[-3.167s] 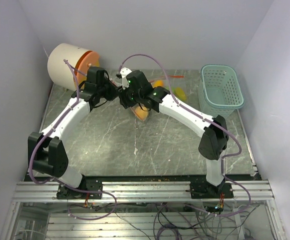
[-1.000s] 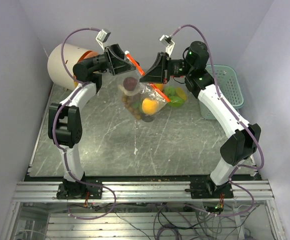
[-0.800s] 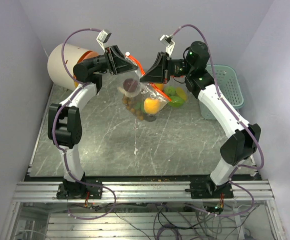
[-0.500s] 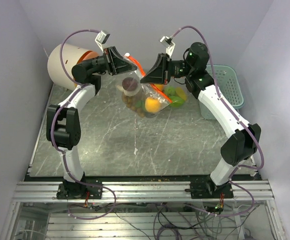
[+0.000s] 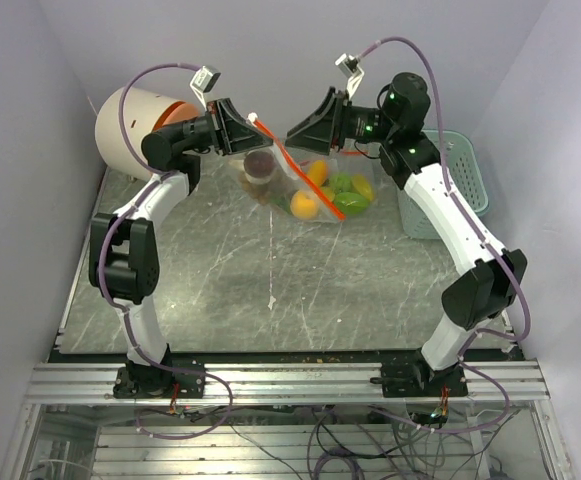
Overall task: Open the zip-top bag and remove the fake food
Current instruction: Pick up the zipper food storage bag at the center of the board, then unzip the zipper food storage bag at the center of the board.
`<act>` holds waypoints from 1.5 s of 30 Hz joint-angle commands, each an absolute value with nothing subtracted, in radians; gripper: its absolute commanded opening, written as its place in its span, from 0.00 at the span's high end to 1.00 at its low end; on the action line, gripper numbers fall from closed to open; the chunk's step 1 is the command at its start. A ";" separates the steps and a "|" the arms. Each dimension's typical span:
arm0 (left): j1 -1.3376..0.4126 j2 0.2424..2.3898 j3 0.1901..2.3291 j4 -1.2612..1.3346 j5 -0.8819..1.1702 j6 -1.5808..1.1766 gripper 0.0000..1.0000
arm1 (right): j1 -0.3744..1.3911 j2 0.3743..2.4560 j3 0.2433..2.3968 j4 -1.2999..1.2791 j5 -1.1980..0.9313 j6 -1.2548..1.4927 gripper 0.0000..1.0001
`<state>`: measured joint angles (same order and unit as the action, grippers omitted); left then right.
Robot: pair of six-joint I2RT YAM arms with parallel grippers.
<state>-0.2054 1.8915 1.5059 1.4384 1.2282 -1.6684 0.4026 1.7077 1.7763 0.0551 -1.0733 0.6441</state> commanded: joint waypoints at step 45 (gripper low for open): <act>-0.233 1.867 1.507 1.726 1.282 -1.729 0.93 | 0.541 1.884 2.205 -0.344 -0.635 0.359 0.58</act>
